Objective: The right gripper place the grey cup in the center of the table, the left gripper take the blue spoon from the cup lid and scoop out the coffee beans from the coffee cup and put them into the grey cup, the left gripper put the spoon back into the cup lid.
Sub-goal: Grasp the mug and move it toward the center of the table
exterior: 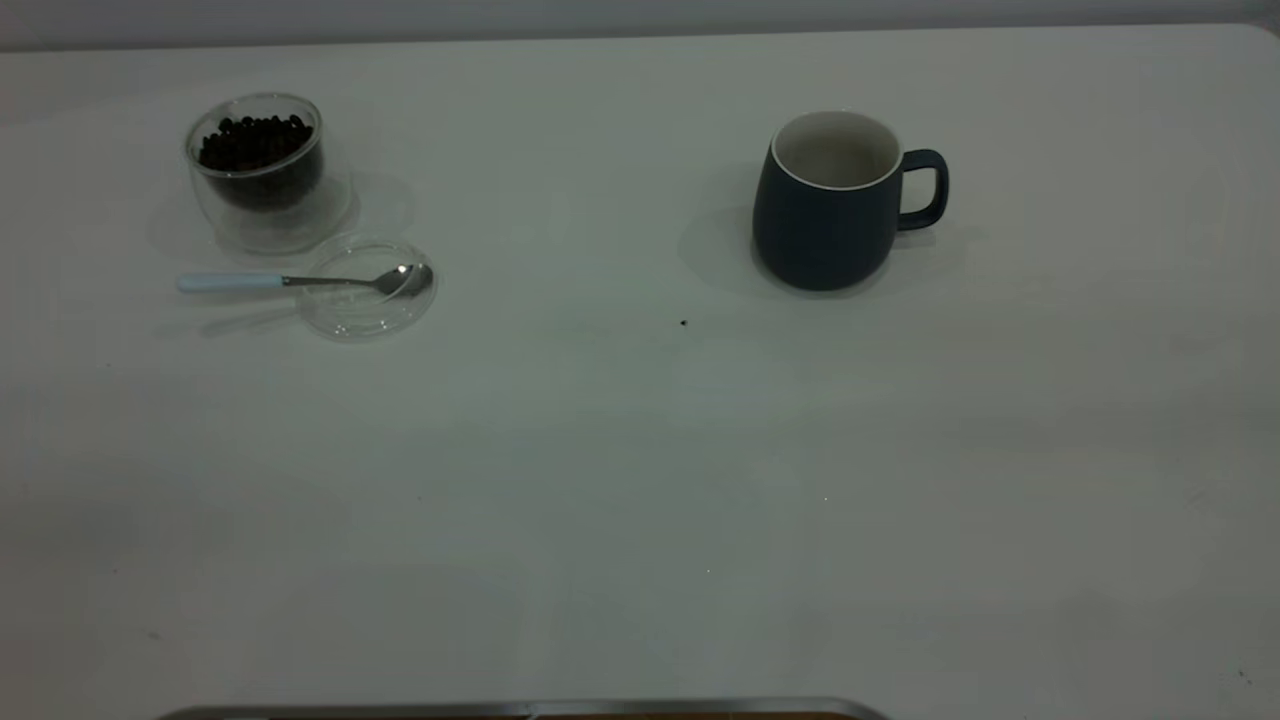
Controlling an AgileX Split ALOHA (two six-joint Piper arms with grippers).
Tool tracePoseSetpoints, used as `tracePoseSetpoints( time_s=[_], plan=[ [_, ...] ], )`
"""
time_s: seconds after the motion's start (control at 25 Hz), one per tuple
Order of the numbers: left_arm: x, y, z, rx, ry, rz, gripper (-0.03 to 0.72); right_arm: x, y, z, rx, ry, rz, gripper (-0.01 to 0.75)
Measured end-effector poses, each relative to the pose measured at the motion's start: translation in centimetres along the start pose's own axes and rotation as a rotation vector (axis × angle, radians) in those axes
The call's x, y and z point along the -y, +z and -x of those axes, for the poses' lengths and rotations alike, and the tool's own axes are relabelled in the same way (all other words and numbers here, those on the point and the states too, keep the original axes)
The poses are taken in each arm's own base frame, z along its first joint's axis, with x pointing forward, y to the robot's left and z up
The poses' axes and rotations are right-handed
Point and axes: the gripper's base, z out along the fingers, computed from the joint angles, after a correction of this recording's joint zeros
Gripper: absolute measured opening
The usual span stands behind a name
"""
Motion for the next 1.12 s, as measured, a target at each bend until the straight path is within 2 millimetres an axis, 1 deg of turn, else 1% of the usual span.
tracePoseSetpoints(
  time_s=[0.08,0.16,0.24,0.28,0.36,0.4,0.48,0.68,0.76,0.84,0.92,1.04,1.12],
  plan=[
    [0.0,0.0,0.0,0.000,0.000,0.000,0.553,-0.2,1.3,1.8,0.048,-0.002,0.006,0.451],
    [0.0,0.0,0.0,0.000,0.000,0.000,0.553,-0.4,3.5,3.3,0.051,0.003,0.016,0.451],
    [0.0,0.0,0.0,0.000,0.000,0.000,0.553,-0.6,6.2,4.3,0.025,0.003,0.023,0.451],
    [0.0,0.0,0.0,0.000,0.000,0.000,0.553,-0.7,7.9,4.6,-0.007,-0.009,0.024,0.451],
    [0.0,0.0,0.0,-0.001,0.001,0.000,0.553,-0.9,11.4,4.7,-0.096,-0.044,0.023,0.451],
    [0.0,0.0,0.0,-0.001,0.001,0.000,0.553,-0.9,12.7,4.7,-0.130,-0.060,0.025,0.451],
    [0.0,0.0,0.0,-0.001,0.001,0.000,0.553,-1.1,15.9,4.5,-0.217,-0.091,0.034,0.451],
    [0.0,0.0,0.0,-0.001,0.002,0.000,0.553,-1.4,22.3,3.9,-0.337,-0.163,0.066,0.451],
    [0.0,0.0,0.0,0.000,0.002,0.000,0.553,-2.0,24.8,3.4,-0.377,-0.208,0.091,0.451],
    [0.0,0.0,0.0,0.000,0.002,0.000,0.553,-3.1,26.9,2.7,-0.408,-0.274,0.133,0.451],
    [0.0,0.0,0.0,0.000,0.002,0.000,0.553,-4.7,29.1,1.9,-0.435,-0.356,0.186,0.451],
    [0.0,0.0,0.0,0.000,0.002,0.000,0.553,-7.0,32.1,0.3,-0.461,-0.549,0.276,0.451],
    [0.0,0.0,0.0,0.000,0.002,0.000,0.553,-7.6,33.9,-1.1,-0.487,-0.703,0.325,0.451]
  ],
)
